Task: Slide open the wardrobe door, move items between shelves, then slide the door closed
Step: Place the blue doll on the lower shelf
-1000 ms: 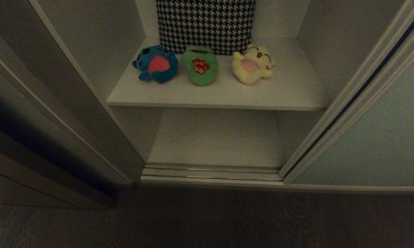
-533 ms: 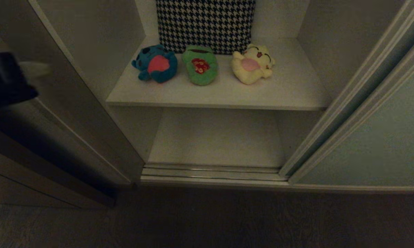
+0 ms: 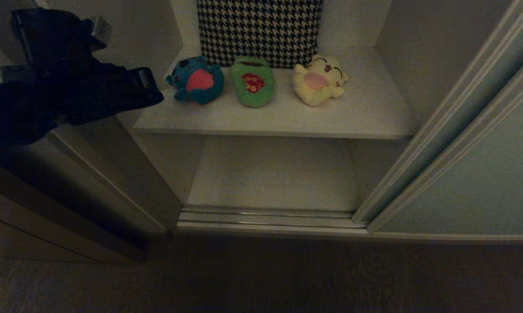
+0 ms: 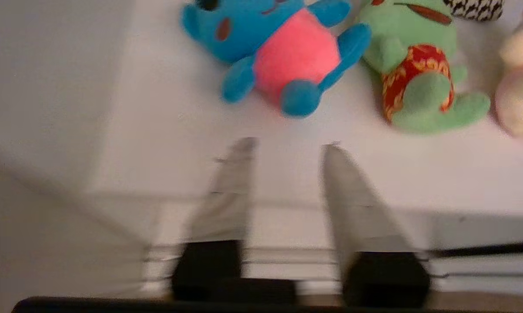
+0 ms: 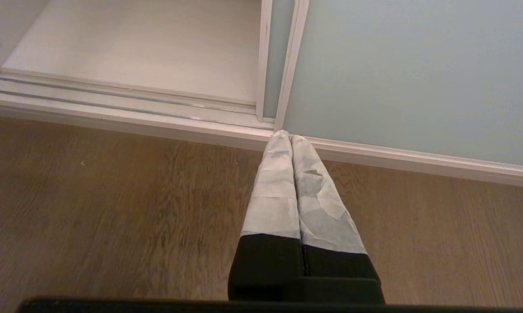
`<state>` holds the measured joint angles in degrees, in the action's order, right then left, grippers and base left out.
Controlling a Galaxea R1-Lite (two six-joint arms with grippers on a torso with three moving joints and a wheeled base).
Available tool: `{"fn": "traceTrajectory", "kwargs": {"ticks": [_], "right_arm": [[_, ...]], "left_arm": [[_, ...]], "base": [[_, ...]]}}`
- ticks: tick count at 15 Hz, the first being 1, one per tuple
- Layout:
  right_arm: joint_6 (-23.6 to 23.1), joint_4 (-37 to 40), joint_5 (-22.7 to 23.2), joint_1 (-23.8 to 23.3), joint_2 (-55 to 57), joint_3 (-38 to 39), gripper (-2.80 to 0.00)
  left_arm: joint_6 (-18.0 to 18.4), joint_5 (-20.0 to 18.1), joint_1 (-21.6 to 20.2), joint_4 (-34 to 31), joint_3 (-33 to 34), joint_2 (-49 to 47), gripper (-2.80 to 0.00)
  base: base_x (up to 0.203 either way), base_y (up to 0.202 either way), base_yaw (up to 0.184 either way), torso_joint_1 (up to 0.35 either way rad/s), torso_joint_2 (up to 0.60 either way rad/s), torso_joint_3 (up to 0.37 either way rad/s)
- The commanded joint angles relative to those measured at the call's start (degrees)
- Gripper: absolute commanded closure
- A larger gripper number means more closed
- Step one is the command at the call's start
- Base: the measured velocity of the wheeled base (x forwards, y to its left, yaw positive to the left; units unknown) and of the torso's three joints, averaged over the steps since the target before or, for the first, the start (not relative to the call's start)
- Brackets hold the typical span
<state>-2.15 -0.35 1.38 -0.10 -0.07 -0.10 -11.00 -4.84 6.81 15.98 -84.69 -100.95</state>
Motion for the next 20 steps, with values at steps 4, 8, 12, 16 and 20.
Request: {"fn": "traceTrajectory", "kwargs": {"ticks": [4, 8, 12, 16, 20], "right_arm": [[-0.05, 0.00, 0.03, 0.01, -0.01, 0.01, 0.00], [-0.05, -0.09, 0.03, 0.01, -0.01, 0.01, 0.00], [0.00, -0.09, 0.03, 0.01, -0.01, 0.01, 0.00], [-0.05, -0.09, 0.03, 0.01, -0.01, 0.01, 0.00], [-0.05, -0.04, 0.03, 0.01, -0.01, 0.01, 0.00]], "left_arm": [[-3.85, 0.28, 1.69, 0.05, -5.02, -7.51, -2.80], [-3.69, 0.52, 1.89, 0.28, -5.71, -8.52, -2.80], [-3.75, 2.65, 1.98, 0.54, -8.78, -11.52, -2.80], [-3.85, 2.97, 1.98, 0.54, -9.00, -12.07, -2.80], [-3.76, 2.99, 2.16, 1.60, -9.58, -11.98, -2.80]], "base": [[0.000, 0.000, 0.000, 0.000, 0.00, 0.000], [0.000, 0.000, 0.000, 0.000, 0.00, 0.000], [0.000, 0.000, 0.000, 0.000, 0.00, 0.000], [0.000, 0.000, 0.000, 0.000, 0.00, 0.000], [0.000, 0.000, 0.000, 0.000, 0.00, 0.000]]}}
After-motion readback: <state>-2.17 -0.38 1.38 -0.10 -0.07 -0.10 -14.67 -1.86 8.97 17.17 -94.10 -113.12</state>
